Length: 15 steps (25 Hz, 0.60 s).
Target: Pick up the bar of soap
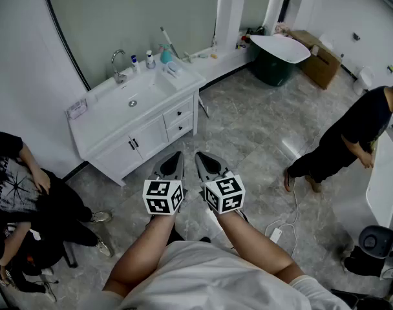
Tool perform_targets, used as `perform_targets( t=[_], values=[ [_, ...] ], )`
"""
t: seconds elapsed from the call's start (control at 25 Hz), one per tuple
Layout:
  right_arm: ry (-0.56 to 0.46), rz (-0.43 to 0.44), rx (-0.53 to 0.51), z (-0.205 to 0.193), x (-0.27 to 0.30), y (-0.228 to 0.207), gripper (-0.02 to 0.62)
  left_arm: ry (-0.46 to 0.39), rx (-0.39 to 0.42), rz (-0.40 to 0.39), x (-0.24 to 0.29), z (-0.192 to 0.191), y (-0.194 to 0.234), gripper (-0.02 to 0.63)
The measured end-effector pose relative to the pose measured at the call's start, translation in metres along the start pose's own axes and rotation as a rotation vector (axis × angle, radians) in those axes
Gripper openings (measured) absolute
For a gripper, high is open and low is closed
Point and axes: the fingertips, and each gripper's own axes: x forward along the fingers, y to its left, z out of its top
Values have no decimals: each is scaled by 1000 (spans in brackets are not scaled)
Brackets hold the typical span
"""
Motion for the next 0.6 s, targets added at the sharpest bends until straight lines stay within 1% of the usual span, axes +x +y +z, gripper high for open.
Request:
perform_targets(
  t=[0.2, 0.44, 0.6],
  values=[
    [3, 3, 1, -1, 7, -3, 9, 0, -4, 0, 7, -1, 4, 9],
    [9, 0, 10, -6, 27, -3, 9, 3, -13, 1, 14, -1, 24, 9],
    [8, -9, 3, -3, 47, -1, 9, 11, -38, -7, 23, 0, 42, 9]
  ],
)
